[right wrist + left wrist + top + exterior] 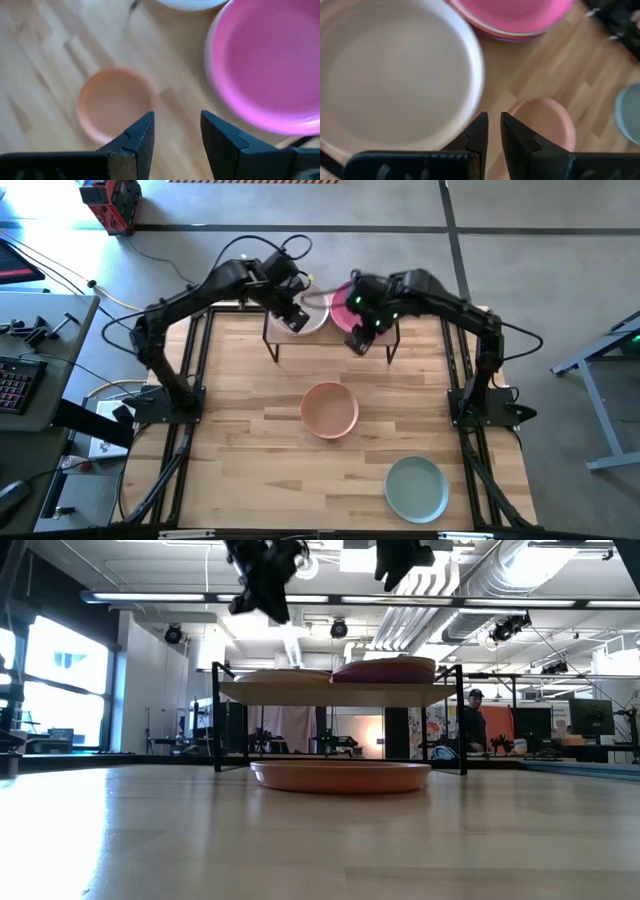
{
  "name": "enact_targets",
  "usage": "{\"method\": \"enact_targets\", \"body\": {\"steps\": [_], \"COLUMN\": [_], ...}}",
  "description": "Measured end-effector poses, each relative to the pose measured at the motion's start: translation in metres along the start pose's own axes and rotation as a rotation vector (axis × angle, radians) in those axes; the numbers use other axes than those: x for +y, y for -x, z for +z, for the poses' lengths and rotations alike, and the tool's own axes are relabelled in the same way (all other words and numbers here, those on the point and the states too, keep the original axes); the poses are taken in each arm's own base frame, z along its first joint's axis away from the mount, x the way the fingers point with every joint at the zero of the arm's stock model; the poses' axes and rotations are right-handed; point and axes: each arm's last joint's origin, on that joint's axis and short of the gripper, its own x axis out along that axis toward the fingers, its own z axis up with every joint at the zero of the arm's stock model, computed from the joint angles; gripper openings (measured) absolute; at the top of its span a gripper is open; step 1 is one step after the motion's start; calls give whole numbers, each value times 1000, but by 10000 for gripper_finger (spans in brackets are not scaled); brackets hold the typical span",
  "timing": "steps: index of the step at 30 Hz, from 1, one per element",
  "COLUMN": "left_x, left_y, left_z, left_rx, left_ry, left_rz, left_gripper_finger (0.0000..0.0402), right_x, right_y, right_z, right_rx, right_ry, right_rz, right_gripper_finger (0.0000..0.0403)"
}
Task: Place and stack plates onto a shelf
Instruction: Stack the brown plate on top of the white plate
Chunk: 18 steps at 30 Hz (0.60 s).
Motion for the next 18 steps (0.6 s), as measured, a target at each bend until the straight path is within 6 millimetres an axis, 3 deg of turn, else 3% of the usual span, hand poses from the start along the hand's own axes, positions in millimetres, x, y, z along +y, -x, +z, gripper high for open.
{"method": "enact_targets", "body": {"steps": [8, 18], "left_x": [-32, -59], "left_y": [45, 74], "left_z": [-27, -60], "left_rx": [-21, -16], "left_ry": [-88, -139], "left_rz": [-62, 19], "left_gripper_finger": [39, 39], "right_x": [28, 54], "right_y": [-65, -123], "right_z": [-23, -55], "right_rx": [194, 287], "right_ry": [14, -101], "right_rz": [-3, 0], "right_gripper_finger": [138, 138]}}
